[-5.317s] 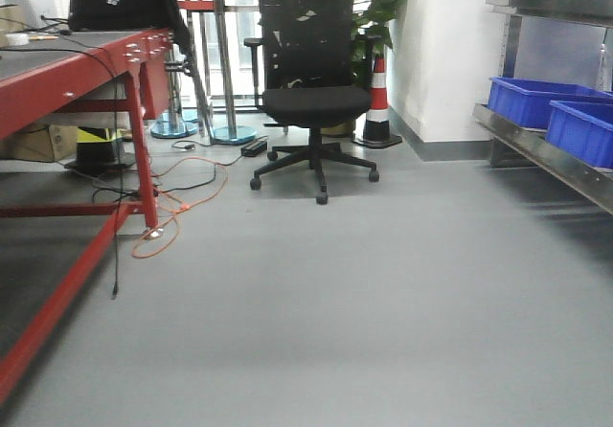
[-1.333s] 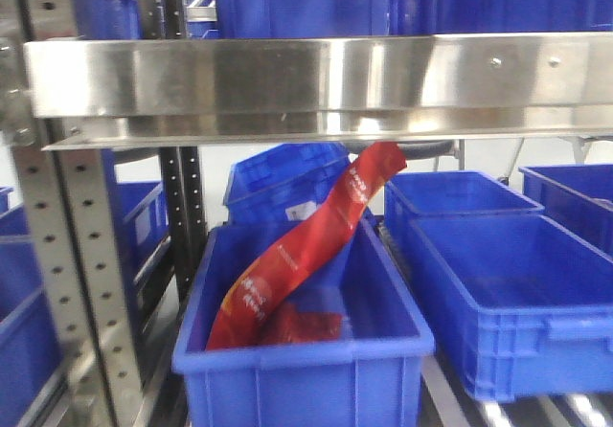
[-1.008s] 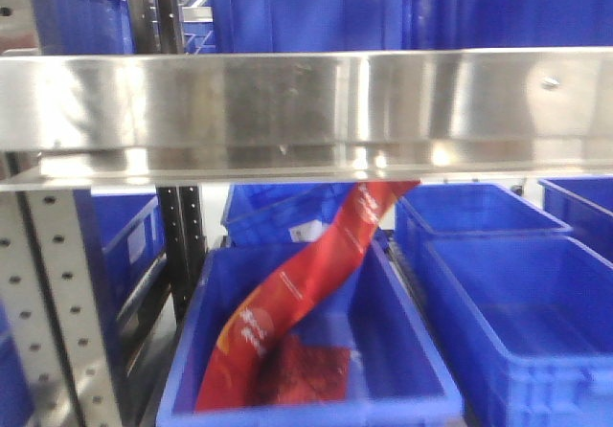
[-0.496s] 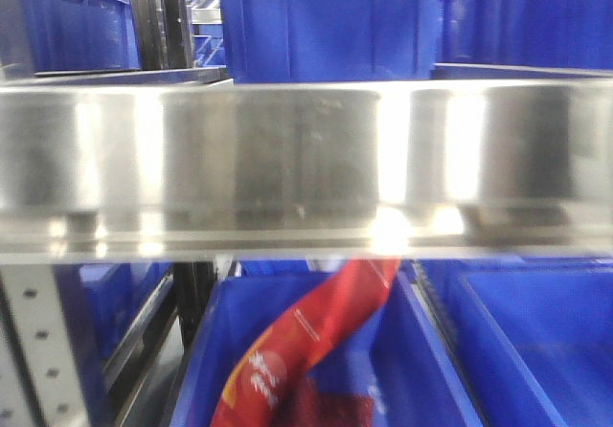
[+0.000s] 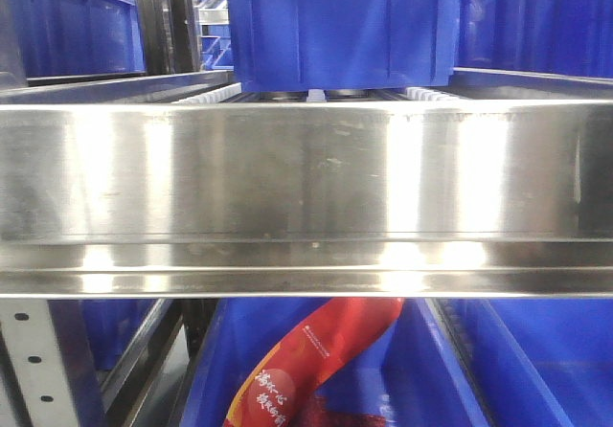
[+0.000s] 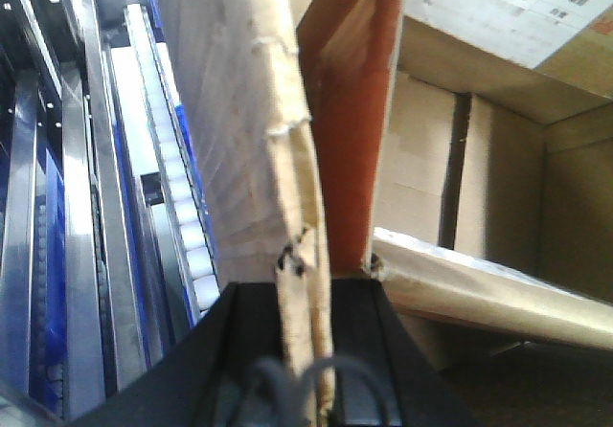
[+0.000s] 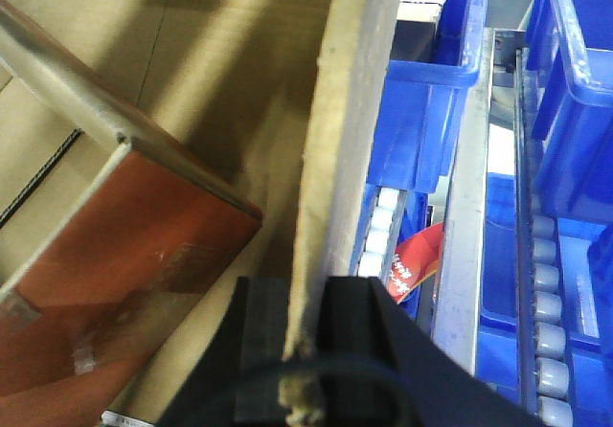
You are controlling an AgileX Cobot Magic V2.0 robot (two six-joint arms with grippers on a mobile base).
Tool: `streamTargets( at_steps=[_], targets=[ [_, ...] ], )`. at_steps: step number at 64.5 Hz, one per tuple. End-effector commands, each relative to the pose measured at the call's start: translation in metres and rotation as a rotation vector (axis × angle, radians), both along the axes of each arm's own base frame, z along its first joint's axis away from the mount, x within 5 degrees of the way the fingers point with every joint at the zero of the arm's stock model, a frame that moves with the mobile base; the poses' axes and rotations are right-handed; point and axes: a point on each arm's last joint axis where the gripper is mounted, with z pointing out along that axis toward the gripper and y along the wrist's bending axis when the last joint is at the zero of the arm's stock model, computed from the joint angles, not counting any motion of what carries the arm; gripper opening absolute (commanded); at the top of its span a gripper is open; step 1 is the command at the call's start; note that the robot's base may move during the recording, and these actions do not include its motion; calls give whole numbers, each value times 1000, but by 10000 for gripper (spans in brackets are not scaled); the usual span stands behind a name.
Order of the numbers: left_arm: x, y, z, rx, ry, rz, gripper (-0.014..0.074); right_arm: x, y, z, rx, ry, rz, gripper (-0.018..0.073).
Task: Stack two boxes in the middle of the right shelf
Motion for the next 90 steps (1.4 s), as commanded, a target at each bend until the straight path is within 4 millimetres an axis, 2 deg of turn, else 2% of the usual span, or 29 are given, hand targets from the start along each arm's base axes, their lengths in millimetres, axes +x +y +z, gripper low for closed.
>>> streamTargets(
  at_steps=[1,82,90],
  targets=[
    [11,3,7,41,-120,14,-111,0,-4,9,-7,-77,-21,-154],
    [11,2,6,30,-120,8,-111,0,-3,10,-2,-80,-20,-154],
    [6,2,4,31,-70,-3,-111,-4,-3,11,3,-69,-10,-154]
  ],
)
